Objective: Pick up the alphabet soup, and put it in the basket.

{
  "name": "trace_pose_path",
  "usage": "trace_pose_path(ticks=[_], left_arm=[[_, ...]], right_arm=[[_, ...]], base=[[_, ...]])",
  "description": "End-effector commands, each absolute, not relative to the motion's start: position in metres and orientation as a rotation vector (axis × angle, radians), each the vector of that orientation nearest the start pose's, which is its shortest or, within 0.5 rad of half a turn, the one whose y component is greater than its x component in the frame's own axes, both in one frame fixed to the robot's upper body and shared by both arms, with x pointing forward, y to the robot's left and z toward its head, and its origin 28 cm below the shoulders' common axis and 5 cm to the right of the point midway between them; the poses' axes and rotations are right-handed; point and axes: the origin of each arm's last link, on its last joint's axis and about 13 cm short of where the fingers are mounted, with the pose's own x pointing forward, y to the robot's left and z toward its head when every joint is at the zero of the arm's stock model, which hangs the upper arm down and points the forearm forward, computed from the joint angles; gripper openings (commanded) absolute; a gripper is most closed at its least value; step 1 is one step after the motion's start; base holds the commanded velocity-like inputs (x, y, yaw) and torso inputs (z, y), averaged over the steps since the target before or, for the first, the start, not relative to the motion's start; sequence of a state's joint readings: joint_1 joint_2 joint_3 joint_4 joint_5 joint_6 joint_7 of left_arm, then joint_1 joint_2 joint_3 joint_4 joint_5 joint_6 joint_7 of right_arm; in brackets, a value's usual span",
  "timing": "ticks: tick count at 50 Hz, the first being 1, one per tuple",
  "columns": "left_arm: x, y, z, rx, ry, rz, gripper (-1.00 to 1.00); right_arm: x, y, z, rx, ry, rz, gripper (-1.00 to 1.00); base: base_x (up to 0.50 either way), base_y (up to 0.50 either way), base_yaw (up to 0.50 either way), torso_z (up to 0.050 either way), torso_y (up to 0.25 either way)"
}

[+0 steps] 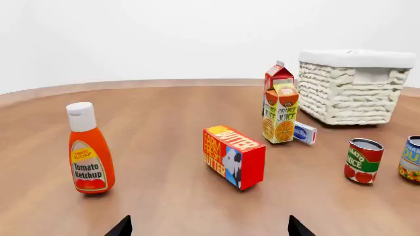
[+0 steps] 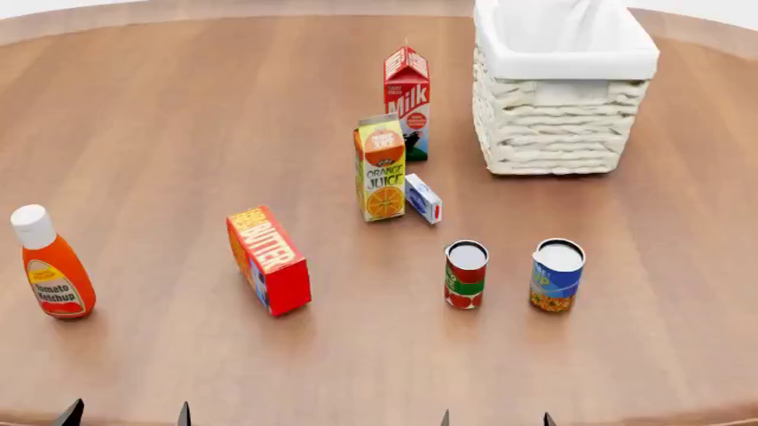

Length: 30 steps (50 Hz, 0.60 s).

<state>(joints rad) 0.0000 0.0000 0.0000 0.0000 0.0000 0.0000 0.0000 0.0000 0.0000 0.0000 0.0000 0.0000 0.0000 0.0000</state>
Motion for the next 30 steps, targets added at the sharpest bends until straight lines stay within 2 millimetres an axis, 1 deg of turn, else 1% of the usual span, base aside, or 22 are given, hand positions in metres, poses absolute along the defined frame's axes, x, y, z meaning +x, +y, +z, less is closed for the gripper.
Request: trace_pose_path(ticks=[1, 12, 15, 17, 20, 30], left_arm=[[0.211, 0.206, 0.012, 0.013, -0.010, 0.006, 1.00], [0.211, 0.207, 0.012, 0.027, -0.034, 0.031, 1.00], [0.208, 0.207, 0.017, 0.050, -0.107, 0.075, 1.00], [0.205, 0.208, 0.020, 0.051, -0.122, 0.086, 1.00], [0.203, 0.207, 0.020, 0.055, -0.137, 0.075, 1.00], [0.191, 0.210, 0.033, 0.034, -0.296, 0.119, 1.00]], right_arm=[[0.211, -0.095, 0.012, -0.048, -0.014, -0.012, 1.00], [0.208, -0.096, 0.015, -0.026, -0.037, -0.011, 1.00], [0.205, -0.097, 0.020, 0.007, -0.071, -0.008, 1.00], [0.201, -0.098, 0.023, 0.010, -0.097, 0.025, 1.00], [0.199, -0.098, 0.025, 0.022, -0.121, 0.026, 1.00], [0.191, -0.104, 0.038, 0.077, -0.220, -0.024, 1.00]], base=[[0.00, 0.00, 0.00, 0.000, 0.000], [0.00, 0.00, 0.00, 0.000, 0.000], [0.00, 0.00, 0.00, 0.000, 0.000], [0.00, 0.00, 0.00, 0.000, 0.000], [0.00, 0.00, 0.00, 0.000, 0.000], [0.00, 0.00, 0.00, 0.000, 0.000]])
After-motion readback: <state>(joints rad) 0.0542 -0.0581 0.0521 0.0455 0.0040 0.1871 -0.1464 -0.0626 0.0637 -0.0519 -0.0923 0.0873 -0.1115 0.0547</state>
